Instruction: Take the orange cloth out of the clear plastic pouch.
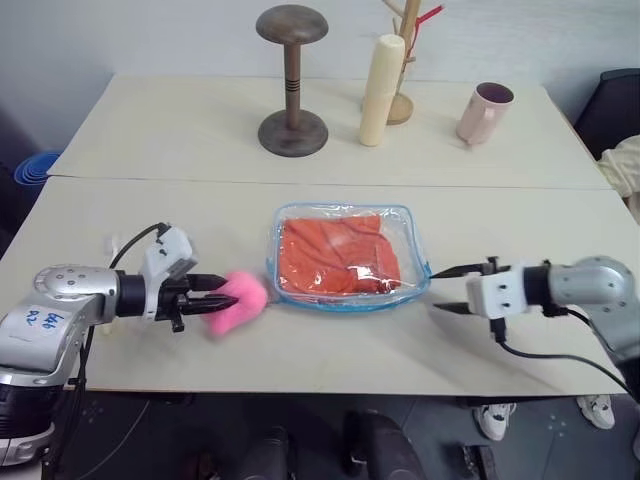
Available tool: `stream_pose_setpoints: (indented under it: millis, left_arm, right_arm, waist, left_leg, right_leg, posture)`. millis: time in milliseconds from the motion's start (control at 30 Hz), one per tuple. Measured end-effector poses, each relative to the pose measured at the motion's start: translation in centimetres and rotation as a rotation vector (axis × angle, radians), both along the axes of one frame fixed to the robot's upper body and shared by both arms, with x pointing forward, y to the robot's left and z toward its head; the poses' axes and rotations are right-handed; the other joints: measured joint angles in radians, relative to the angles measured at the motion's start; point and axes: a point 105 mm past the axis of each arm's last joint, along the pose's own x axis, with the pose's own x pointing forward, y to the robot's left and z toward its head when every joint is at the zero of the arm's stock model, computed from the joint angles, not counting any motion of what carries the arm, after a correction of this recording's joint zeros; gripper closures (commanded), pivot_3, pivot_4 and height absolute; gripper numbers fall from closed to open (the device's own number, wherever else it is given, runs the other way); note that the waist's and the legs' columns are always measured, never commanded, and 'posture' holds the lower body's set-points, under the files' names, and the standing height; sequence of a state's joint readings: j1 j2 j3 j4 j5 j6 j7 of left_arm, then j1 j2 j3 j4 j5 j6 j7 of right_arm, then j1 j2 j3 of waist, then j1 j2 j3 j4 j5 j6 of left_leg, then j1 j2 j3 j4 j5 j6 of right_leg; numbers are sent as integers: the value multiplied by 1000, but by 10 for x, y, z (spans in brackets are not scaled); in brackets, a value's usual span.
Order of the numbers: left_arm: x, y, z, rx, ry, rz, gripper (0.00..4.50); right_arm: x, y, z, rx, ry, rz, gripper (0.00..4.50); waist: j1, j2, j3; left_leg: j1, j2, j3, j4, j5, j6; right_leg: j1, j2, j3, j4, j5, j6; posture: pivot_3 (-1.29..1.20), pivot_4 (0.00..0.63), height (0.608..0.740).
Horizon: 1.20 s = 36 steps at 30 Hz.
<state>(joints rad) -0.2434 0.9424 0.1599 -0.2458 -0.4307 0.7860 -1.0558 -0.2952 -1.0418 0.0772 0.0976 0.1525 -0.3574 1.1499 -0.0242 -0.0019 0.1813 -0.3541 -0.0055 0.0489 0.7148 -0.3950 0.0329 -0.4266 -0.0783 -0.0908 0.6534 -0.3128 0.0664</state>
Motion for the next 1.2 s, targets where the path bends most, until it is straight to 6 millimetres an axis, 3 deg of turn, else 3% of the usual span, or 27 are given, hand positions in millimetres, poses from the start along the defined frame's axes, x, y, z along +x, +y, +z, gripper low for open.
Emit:
stream_pose_setpoints:
  millis: [100, 167, 267, 333, 400, 433, 567, 800, 1000, 1200]
  left_arm:
    - [0, 19, 12, -51, 19, 41, 721]
    - [8, 24, 38, -101, -36, 50, 117]
    - [16, -4, 93, -170, -190, -76, 19]
    - [12, -32, 112, -164, -254, -201, 19]
    - [12, -67, 101, -26, -303, -341, 19]
    - [13, -82, 83, 60, -310, -408, 19]
    - [21, -123, 34, 251, -380, -576, 19]
    - [31, -142, 16, 384, -521, -664, 19]
    - [31, -144, 6, 395, -518, -680, 1445]
    - [27, -145, -3, 388, -488, -696, 3339]
  right_arm:
    - [-18, -2, 14, 175, 84, -114, 12]
    - [-30, 4, 24, 294, 146, -164, 0]
    - [-46, 22, 40, 462, 235, -218, 0]
    - [-55, 36, 43, 520, 292, -221, 0]
    - [-63, 51, 41, 576, 350, -227, 0]
    - [-67, 59, 39, 596, 377, -226, 0]
    - [-72, 72, 30, 591, 415, -255, 0]
    - [-78, 72, 16, 561, 437, -302, 0]
    - [-81, 70, 18, 581, 421, -313, 0]
    - [-80, 70, 18, 584, 419, -314, 0]
  waist:
    - [2, 0, 0]
    - [7, 0, 0]
    - [26, 0, 0]
    - [31, -1, 0]
    - [35, 0, -1]
    - [38, 1, -1]
    - [39, 0, -1]
    - [42, 0, -1]
    - [46, 0, -1]
    - [47, 0, -1]
  left_leg:
    - [0, 0, -1, 0, 0, 0]
    - [0, 1, -1, 2, 0, 0]
    - [1, 0, -2, 2, -1, 0]
    - [1, -1, -3, 1, -1, 0]
    - [1, -2, -4, 1, -2, 0]
    - [1, -3, -4, 0, -2, 0]
    - [0, -3, -4, 1, -1, 0]
    - [0, -2, -3, 1, -1, 0]
    - [0, -2, -4, 1, -1, 0]
    - [0, -2, -4, 1, -1, 0]
  right_leg:
    - [0, 0, 0, 0, 0, 0]
    - [1, 0, 0, 0, 0, 0]
    - [2, 0, -1, 0, 0, 0]
    - [3, 0, 0, 0, 0, 0]
    - [3, 0, 0, -2, 0, 0]
    - [3, 0, 0, -2, 0, 0]
    - [3, 2, 0, -3, 0, 0]
    - [3, 2, 0, -2, 0, 0]
    - [3, 2, 0, -2, 0, 0]
    - [3, 2, 0, -2, 0, 0]
  posture:
    - [0, 150, 740]
    - [0, 150, 740]
    - [0, 150, 740]
    - [0, 150, 740]
    - [0, 150, 740]
    - [0, 150, 740]
    - [0, 150, 740]
    - [0, 150, 740]
    - [0, 150, 740]
    - [0, 150, 740]
